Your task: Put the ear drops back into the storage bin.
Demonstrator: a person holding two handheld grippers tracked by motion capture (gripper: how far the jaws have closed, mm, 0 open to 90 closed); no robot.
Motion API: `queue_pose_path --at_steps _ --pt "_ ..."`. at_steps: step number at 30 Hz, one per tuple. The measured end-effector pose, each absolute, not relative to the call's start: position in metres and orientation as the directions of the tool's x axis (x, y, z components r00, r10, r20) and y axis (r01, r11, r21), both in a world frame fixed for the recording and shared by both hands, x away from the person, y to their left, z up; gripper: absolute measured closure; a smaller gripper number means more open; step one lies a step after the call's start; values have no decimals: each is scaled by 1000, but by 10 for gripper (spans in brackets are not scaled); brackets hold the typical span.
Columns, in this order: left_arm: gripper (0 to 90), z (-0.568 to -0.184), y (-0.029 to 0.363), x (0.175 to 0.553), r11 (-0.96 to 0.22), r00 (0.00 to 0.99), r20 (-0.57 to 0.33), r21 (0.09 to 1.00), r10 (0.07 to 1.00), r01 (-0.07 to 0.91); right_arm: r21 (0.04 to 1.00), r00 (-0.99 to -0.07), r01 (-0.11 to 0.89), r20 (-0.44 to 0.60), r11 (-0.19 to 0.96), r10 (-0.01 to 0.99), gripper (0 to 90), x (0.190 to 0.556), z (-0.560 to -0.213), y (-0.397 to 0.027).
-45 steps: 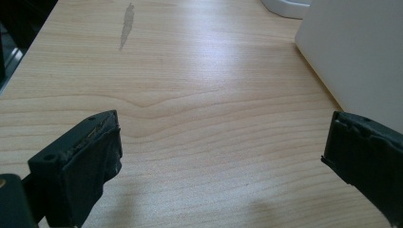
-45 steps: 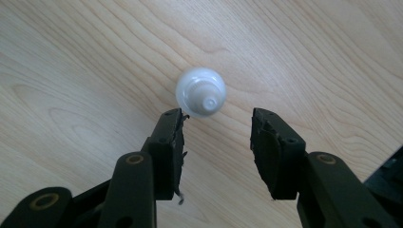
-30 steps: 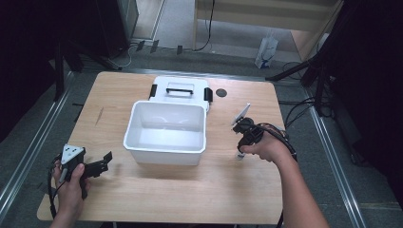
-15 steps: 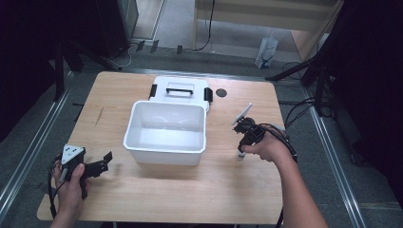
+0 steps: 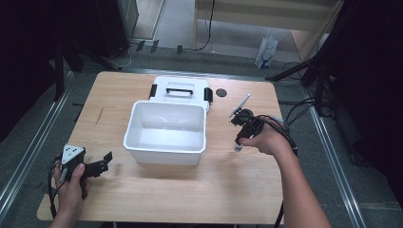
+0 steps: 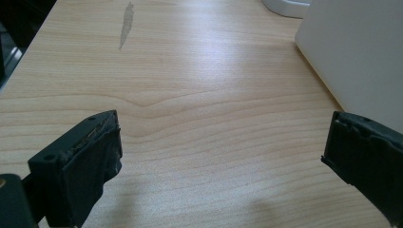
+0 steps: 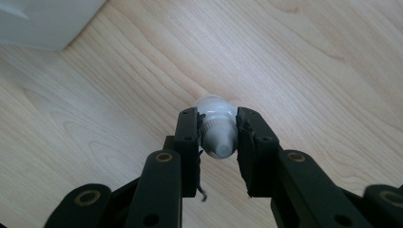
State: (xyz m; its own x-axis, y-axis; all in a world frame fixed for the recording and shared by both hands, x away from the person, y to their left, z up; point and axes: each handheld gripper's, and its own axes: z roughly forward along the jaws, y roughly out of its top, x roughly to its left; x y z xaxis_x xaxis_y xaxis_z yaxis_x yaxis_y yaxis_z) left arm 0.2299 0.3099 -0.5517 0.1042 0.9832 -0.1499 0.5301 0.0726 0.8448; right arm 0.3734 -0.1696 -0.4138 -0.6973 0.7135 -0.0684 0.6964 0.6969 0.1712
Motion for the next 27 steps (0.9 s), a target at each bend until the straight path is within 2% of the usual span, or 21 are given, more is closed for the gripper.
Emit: queue_pose_path --at_steps 27 --pt "0 -552 309 230 68 106 -146 844 984 532 202 -737 645 -92 737 670 720 382 -358 -135"
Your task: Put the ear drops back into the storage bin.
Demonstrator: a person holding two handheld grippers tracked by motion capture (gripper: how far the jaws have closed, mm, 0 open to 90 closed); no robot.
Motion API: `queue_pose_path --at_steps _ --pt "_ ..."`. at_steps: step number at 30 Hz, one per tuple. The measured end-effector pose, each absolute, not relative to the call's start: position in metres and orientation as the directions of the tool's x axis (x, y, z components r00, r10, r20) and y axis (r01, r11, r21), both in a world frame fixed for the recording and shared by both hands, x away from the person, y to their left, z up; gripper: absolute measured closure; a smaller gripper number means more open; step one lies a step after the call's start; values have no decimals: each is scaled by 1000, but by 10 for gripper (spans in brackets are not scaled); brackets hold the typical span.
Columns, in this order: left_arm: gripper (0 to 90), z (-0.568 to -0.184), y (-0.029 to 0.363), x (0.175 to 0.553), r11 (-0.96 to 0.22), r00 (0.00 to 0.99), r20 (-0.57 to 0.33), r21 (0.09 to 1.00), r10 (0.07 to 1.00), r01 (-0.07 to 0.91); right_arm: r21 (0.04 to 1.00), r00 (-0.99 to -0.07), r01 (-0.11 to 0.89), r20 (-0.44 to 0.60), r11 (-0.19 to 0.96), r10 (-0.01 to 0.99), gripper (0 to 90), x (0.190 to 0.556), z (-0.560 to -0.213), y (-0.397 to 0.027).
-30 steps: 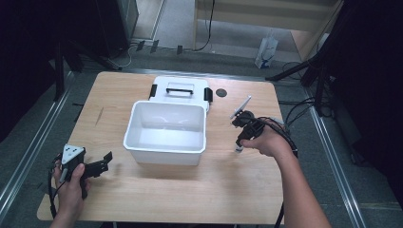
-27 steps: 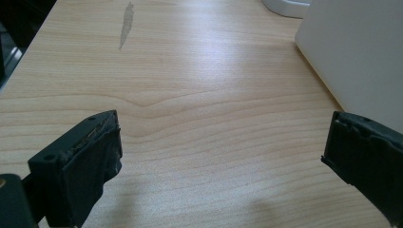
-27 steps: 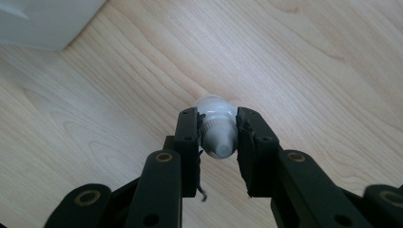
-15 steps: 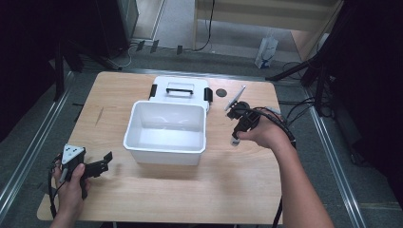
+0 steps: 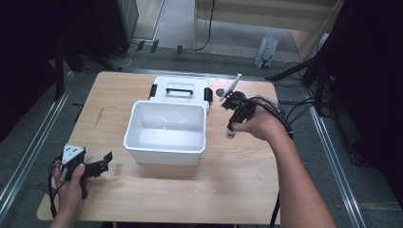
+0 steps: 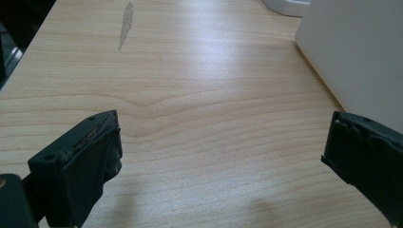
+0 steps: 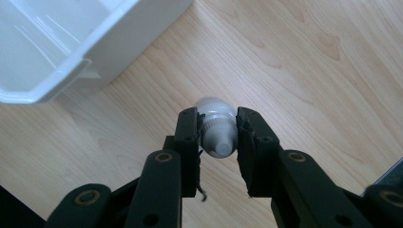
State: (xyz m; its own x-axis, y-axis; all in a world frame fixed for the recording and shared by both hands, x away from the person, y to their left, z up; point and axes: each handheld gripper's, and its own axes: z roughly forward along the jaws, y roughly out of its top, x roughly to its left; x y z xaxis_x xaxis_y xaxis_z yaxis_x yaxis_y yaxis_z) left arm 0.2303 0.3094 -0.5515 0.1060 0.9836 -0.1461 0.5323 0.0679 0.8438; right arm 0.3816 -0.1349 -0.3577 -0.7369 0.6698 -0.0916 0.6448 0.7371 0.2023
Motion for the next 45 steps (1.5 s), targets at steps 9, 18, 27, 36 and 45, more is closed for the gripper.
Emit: queue_pose_path --at_steps 9,18,27,36,45 --pt "0 -552 310 231 70 105 -148 843 983 533 200 -753 626 -99 754 651 720 383 -341 -119" --pt "0 -552 310 231 71 105 -149 843 983 532 210 -767 605 -105 768 633 720 385 -327 -106" --pt "0 -552 310 231 72 106 -151 843 983 533 220 -784 579 -114 785 610 720 386 -316 -92" --pt "0 -552 310 231 70 108 -150 843 983 534 231 -804 549 -116 803 583 721 386 -308 -77" --pt "0 -552 311 231 68 110 -150 841 982 536 242 -822 524 -111 817 559 721 385 -309 -60"
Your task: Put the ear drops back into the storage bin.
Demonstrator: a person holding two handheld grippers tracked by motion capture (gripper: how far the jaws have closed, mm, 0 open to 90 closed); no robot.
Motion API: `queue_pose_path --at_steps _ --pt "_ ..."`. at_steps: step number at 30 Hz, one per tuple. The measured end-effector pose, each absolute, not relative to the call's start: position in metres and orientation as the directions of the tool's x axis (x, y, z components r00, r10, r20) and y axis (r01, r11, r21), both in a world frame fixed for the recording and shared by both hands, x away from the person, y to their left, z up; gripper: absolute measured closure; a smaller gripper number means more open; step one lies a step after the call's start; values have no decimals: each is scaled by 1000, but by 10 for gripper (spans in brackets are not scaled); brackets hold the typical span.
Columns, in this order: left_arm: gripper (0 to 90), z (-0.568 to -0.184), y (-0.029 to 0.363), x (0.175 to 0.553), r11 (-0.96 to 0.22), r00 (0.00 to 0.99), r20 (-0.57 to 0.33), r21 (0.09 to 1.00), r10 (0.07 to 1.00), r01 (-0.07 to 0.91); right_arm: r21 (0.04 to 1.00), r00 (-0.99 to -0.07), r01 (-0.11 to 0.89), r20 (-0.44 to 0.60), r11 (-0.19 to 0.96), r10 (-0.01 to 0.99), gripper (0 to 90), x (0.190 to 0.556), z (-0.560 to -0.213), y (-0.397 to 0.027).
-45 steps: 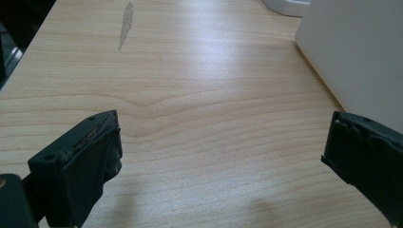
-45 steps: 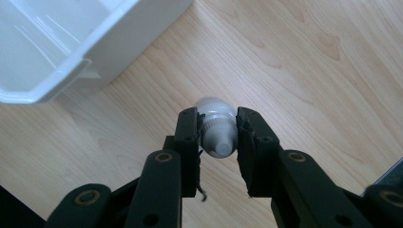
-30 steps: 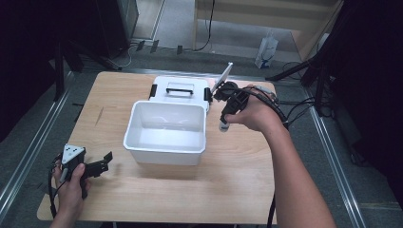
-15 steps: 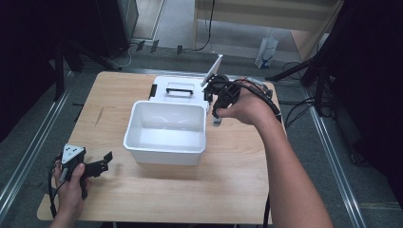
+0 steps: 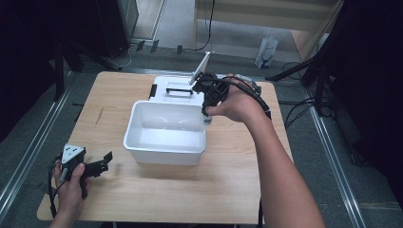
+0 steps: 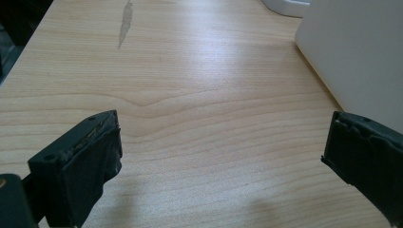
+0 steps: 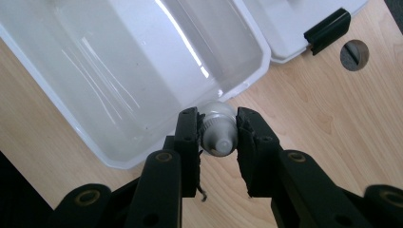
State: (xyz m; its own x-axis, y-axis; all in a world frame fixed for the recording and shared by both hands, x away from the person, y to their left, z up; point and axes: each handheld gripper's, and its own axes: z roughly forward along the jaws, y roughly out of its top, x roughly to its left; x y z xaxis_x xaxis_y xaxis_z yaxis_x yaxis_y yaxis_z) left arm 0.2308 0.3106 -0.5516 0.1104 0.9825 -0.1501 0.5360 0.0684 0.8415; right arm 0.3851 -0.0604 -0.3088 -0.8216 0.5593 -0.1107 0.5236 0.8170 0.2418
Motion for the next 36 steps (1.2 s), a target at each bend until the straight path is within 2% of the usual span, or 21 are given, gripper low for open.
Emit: queue_pose_path --at_steps 24,36 --pt "0 -552 311 231 67 112 -150 840 982 538 245 -869 453 -96 857 486 720 385 -324 -21" --pt "0 -552 310 231 71 110 -153 841 982 537 224 -879 446 -74 867 471 720 388 -353 -19"
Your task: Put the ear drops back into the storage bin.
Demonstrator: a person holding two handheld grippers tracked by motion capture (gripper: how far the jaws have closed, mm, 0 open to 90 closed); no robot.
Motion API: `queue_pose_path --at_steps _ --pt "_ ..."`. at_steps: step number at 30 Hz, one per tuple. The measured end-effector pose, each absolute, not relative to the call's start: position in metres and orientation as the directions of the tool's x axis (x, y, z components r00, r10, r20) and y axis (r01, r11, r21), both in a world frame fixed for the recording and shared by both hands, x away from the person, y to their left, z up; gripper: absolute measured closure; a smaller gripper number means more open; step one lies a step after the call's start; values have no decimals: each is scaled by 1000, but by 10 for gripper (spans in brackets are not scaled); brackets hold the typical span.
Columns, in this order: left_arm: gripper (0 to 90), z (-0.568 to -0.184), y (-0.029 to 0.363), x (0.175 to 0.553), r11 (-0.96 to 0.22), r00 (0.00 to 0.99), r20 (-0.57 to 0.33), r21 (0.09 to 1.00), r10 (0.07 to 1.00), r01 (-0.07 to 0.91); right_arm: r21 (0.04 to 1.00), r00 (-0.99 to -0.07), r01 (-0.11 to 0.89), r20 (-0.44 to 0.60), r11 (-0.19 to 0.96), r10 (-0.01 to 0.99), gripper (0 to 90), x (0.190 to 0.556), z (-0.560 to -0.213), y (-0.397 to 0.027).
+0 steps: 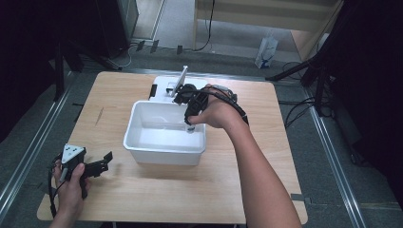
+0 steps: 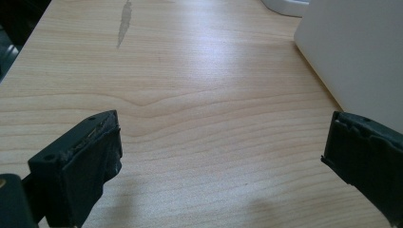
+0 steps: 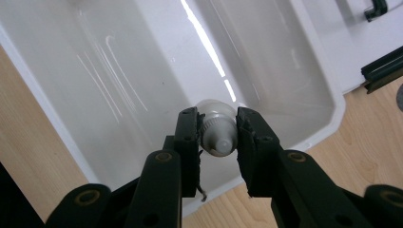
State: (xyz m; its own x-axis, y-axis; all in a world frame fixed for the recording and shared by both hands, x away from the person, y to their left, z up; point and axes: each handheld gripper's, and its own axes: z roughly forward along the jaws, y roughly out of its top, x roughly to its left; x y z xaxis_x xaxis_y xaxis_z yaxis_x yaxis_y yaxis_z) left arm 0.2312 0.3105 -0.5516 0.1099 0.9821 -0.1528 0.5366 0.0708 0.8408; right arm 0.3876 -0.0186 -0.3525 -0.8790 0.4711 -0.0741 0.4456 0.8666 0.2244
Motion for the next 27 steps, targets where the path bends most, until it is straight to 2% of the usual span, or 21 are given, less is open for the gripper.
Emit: queue_pose_path --at_steps 12,27 --pt "0 -552 310 231 72 109 -152 843 982 534 199 -891 427 -74 882 448 719 390 -384 -23" --pt "0 -552 311 231 71 111 -153 842 982 535 190 -899 409 -83 893 429 719 391 -400 -30"
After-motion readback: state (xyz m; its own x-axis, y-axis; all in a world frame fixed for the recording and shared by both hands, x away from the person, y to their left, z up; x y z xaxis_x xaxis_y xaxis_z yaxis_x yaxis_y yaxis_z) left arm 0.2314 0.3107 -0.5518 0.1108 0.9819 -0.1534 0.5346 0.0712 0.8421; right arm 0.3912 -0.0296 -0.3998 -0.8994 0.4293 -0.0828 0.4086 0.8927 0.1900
